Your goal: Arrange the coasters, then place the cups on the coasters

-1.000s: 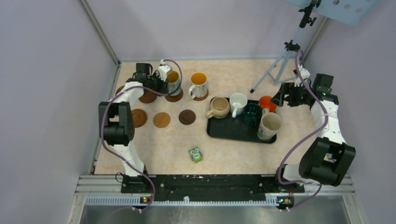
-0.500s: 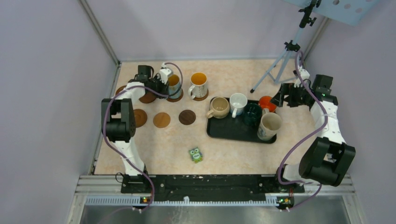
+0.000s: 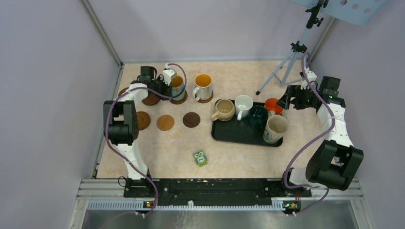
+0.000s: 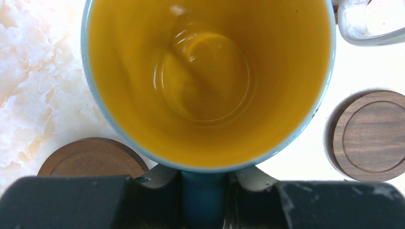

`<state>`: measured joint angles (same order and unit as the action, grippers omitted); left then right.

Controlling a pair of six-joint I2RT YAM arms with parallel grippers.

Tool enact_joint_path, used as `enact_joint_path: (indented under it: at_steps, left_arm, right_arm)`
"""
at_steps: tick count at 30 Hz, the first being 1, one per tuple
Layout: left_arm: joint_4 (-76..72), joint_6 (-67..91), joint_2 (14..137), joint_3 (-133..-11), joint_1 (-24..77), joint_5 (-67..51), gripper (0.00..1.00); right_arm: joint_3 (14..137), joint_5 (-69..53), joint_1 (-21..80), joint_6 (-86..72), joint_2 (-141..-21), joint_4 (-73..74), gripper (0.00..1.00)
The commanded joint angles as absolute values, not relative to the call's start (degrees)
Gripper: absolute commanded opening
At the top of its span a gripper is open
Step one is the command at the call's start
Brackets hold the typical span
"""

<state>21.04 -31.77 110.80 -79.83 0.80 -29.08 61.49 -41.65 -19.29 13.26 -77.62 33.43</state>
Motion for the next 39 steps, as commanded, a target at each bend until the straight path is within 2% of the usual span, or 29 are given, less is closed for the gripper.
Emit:
enact_joint_path:
  at_steps: [1,6,11,19,27,35,39]
  left_arm:
    - [17.72,-33.0,108.99,-82.61,0.44,-30.4,0.23]
    - [18.15,-32.0,106.37,-82.63,0.44,-30.19,0.58]
    - [21.12,-31.09,103.74,-85.17,0.44,-29.76,0.76]
    - [24.48,-25.91,96.11,-89.3,2.24,-31.6,0.81]
    - [27.33,-22.26,89.6,-89.51,17.65,-25.16,0.84]
    - [27.38,-17.84,93.53,-89.84,32.32,-26.54,0.84]
    - [26.48,-16.21,95.47,-88.48,35.7,-28.09,0.84]
  right_arm:
    - [61.96,-42.42,-19.41,13.01,-75.61,32.12,0.93]
    - [62.3,-42.45,-19.42,13.25,-75.41,32.34,0.94]
    - [64.06,-41.99,-19.42,13.79,-75.81,33.23,0.94]
    - [67.76,-37.98,-19.54,15.07,-75.54,35.88,0.94]
    - [68.2,-37.44,-26.33,19.17,-75.12,39.73,0.94]
    - [66.03,-33.12,-28.91,28.34,-74.86,45.18,0.92]
    - [66.59,-36.76,-28.92,30.88,-76.18,49.7,0.88]
